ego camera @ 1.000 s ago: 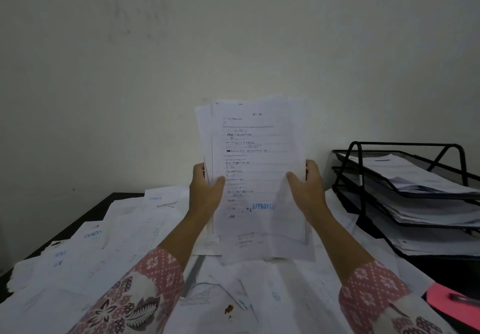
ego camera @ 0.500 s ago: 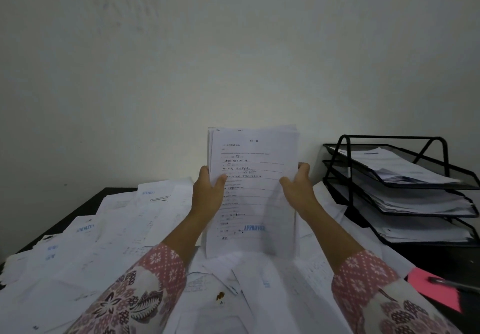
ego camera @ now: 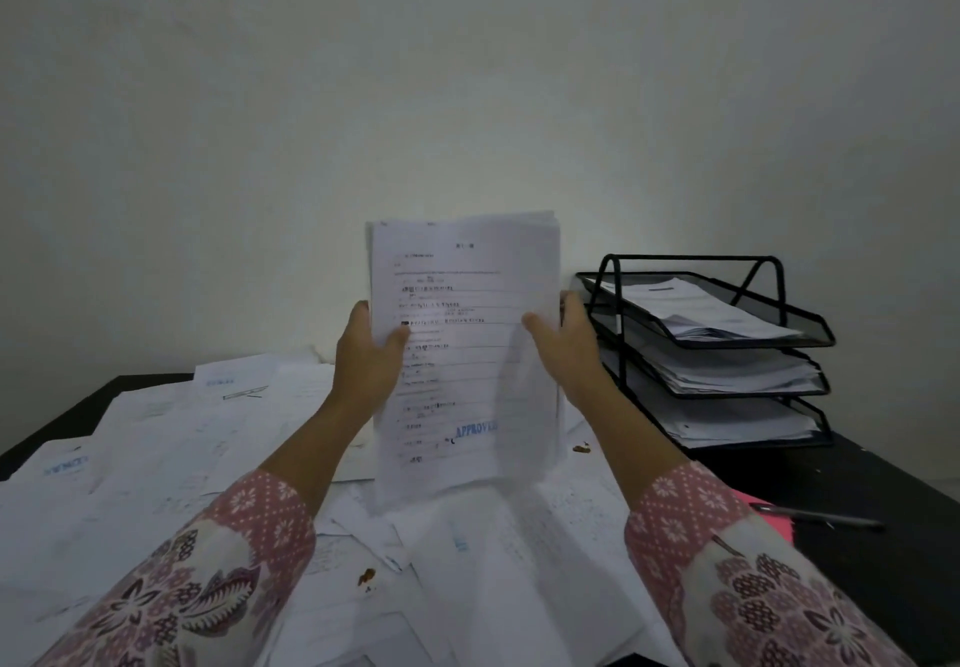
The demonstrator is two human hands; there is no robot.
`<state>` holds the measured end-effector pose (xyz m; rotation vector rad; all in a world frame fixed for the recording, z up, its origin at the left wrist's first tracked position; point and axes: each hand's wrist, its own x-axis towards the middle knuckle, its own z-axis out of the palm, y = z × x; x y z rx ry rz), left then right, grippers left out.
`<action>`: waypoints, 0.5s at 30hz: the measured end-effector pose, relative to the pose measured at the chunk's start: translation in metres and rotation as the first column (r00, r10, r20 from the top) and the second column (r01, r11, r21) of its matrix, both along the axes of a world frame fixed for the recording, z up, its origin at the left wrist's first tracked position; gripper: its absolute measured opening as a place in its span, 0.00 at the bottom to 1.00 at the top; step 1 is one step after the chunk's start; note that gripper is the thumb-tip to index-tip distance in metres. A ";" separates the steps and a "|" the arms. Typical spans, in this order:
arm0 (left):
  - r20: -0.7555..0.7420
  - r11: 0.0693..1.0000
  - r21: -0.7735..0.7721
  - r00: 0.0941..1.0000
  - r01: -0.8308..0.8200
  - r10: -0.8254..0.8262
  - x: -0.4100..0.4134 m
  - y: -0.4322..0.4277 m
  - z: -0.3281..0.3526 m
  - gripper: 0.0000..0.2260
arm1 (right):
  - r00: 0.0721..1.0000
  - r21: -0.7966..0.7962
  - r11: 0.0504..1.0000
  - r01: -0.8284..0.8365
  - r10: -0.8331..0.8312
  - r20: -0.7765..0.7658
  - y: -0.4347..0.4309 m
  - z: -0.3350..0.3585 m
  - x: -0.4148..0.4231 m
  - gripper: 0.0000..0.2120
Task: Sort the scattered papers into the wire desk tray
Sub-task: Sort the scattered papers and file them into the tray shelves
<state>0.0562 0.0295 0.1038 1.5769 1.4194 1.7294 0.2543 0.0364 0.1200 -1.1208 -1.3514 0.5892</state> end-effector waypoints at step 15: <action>-0.026 0.853 -0.439 0.945 0.282 -0.325 0.069 0.010 -0.015 0.19 | 0.994 -0.449 0.893 0.034 -0.078 -0.081 -0.019 -0.028 0.100 0.07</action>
